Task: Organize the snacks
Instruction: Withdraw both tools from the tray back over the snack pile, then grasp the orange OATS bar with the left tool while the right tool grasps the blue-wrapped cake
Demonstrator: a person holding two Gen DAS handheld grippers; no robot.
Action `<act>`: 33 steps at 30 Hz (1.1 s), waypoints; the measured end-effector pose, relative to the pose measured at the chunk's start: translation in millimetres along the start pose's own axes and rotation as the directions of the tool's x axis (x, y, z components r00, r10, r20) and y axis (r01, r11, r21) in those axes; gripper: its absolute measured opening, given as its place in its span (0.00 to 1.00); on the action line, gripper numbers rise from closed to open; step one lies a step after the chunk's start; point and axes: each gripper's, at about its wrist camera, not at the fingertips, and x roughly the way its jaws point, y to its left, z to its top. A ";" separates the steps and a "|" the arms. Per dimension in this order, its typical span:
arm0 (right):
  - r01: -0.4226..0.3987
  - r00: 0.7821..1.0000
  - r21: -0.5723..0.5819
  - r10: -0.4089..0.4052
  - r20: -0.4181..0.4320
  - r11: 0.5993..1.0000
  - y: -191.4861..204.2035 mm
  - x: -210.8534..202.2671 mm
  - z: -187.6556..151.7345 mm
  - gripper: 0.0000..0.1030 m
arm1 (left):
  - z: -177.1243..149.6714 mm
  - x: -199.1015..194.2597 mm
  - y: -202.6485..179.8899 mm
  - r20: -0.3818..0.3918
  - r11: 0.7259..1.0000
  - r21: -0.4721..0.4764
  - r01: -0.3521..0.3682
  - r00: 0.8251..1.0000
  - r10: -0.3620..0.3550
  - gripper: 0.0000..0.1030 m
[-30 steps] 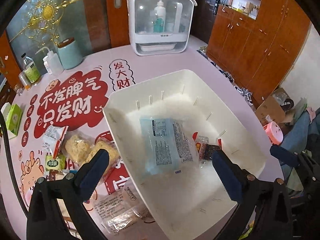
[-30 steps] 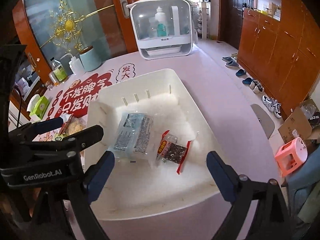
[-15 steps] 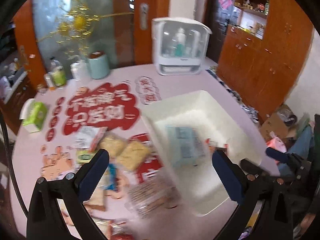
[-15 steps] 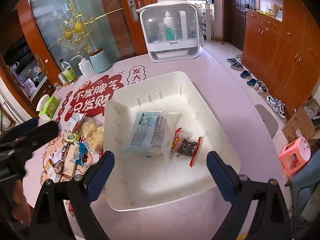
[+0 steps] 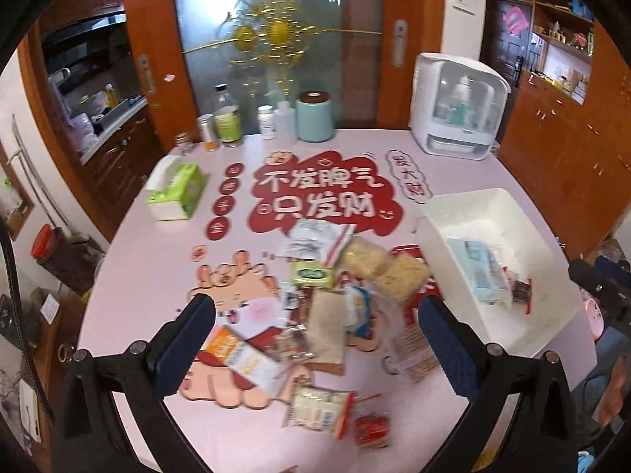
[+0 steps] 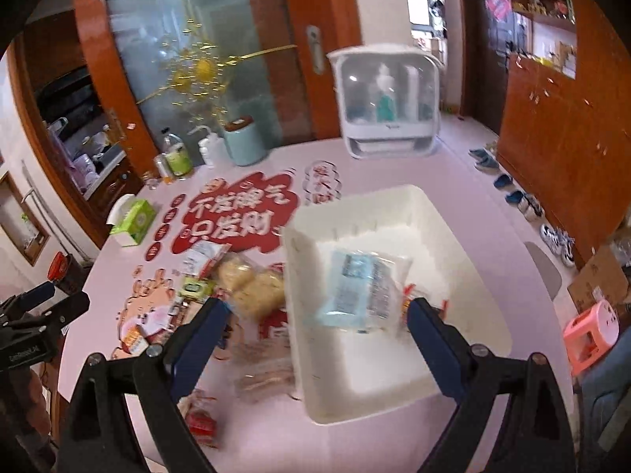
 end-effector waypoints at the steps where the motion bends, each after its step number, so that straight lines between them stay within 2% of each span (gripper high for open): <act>1: -0.006 1.000 -0.007 0.006 0.004 1.000 8.7 -1.8 1.2 0.91 | 0.5 -2.2 7.9 0.000 1.000 0.001 -0.005 1.000 0.005 1.00; 14: -0.070 0.998 -0.096 0.069 -0.014 0.993 103.4 1.6 3.4 0.91 | 6.3 -6.4 67.4 -0.012 1.000 0.017 -0.025 1.000 0.025 0.99; 21: -0.069 0.997 -0.109 0.067 -0.023 0.992 131.1 10.0 2.5 0.91 | 4.7 3.4 95.3 -0.037 1.000 -0.001 -0.026 0.999 0.026 0.99; 27: -0.058 0.998 -0.120 0.056 -0.026 0.991 149.5 15.2 -3.1 0.91 | -1.4 13.3 102.9 -0.024 0.998 0.042 -0.041 0.999 0.042 0.99; 31: -0.043 0.998 -0.140 0.036 -0.055 0.989 159.1 27.8 -12.5 0.88 | -12.0 36.2 116.7 -0.091 1.000 0.012 0.004 0.996 -0.002 0.99; 33: -0.051 0.996 -0.148 0.039 -0.083 0.988 162.0 36.9 -17.6 0.80 | -19.8 51.5 123.4 -0.140 1.000 -0.010 0.015 0.990 -0.016 0.99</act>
